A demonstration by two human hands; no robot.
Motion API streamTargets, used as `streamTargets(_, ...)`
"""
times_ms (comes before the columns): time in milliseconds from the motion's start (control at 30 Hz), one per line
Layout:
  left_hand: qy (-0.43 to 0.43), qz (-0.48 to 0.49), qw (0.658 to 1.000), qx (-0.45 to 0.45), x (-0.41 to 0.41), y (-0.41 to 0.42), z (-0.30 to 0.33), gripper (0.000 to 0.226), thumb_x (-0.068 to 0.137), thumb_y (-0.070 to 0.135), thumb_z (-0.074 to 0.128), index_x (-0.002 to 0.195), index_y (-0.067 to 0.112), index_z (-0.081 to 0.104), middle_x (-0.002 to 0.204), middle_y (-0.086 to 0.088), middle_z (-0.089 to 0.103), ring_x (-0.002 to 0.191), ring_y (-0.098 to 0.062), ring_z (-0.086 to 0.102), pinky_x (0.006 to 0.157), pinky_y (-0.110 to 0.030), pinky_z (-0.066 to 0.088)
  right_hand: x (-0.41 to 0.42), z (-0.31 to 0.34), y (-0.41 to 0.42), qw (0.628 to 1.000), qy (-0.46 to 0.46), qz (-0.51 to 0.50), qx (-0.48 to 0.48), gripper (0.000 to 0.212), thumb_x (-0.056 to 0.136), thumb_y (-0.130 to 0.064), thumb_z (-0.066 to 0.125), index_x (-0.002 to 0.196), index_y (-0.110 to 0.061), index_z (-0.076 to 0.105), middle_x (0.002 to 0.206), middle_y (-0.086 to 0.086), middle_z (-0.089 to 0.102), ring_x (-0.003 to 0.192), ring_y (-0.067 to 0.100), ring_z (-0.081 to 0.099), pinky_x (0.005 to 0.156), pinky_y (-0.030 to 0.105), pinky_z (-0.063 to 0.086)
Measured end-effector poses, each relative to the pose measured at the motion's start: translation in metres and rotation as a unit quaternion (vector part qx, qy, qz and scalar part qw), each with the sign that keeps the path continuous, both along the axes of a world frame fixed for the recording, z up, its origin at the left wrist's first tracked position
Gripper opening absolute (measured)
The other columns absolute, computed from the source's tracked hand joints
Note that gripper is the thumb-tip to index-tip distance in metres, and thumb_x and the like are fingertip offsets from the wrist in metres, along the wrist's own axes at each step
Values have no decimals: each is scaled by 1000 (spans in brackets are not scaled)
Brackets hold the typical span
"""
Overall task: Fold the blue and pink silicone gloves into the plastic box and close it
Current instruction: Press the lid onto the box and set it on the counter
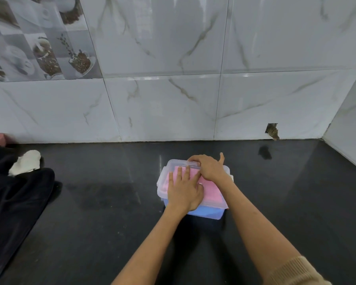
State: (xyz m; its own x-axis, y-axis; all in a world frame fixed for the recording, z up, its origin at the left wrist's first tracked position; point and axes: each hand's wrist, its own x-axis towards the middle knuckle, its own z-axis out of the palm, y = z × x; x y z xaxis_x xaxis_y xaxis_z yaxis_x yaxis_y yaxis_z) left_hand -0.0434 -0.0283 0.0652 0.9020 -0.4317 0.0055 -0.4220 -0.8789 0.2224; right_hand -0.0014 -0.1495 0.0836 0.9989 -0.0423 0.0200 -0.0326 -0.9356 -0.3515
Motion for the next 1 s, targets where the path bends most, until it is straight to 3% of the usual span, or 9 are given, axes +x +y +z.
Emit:
streamTargets(167,-16,1,1000,11,20,18,3,53,101,37,22,152,22,18,161,0,13,149,-25,8,120,-43,3,-4,-11,-2,998,-63,12,7,54,91,-1,31,125,-36,53,137,-8,53,146,21,19,110,52,-21)
streamTargets(333,-20,11,1000,11,21,19,-4,56,102,39,18,154,19,10,162,0,9,149,-23,5,120,-40,2,-21,-14,-5,994,-104,-35,-24,43,102,-23,27,145,-24,30,154,-2,31,146,22,15,118,45,2)
streamTargets(433,-27,11,1000,11,22,19,-6,57,102,39,16,154,19,8,162,1,6,150,-22,3,120,-39,0,-46,-23,2,996,-68,-46,-20,52,102,-34,23,149,-13,17,158,3,19,147,24,9,119,40,8)
streamTargets(567,-30,16,999,10,21,19,-9,57,102,40,16,154,19,6,162,2,3,150,-21,0,121,-38,-1,-62,-26,9,999,-9,-36,-40,58,101,-39,18,150,-10,7,160,6,5,148,22,-1,119,35,-1)
streamTargets(833,-44,13,999,-7,23,21,-15,57,101,42,15,153,20,8,162,3,3,150,-20,-1,121,-37,-2,-61,-27,10,997,8,-31,-63,58,101,-39,15,150,-11,2,160,5,0,148,19,-1,119,33,-3)
streamTargets(1000,-64,27,996,-62,21,21,-13,53,102,38,20,152,21,18,161,5,15,149,-18,6,121,-33,2,-60,-27,9,997,15,-29,-64,58,101,-38,14,150,-12,-2,160,4,-3,148,18,-3,118,33,-4)
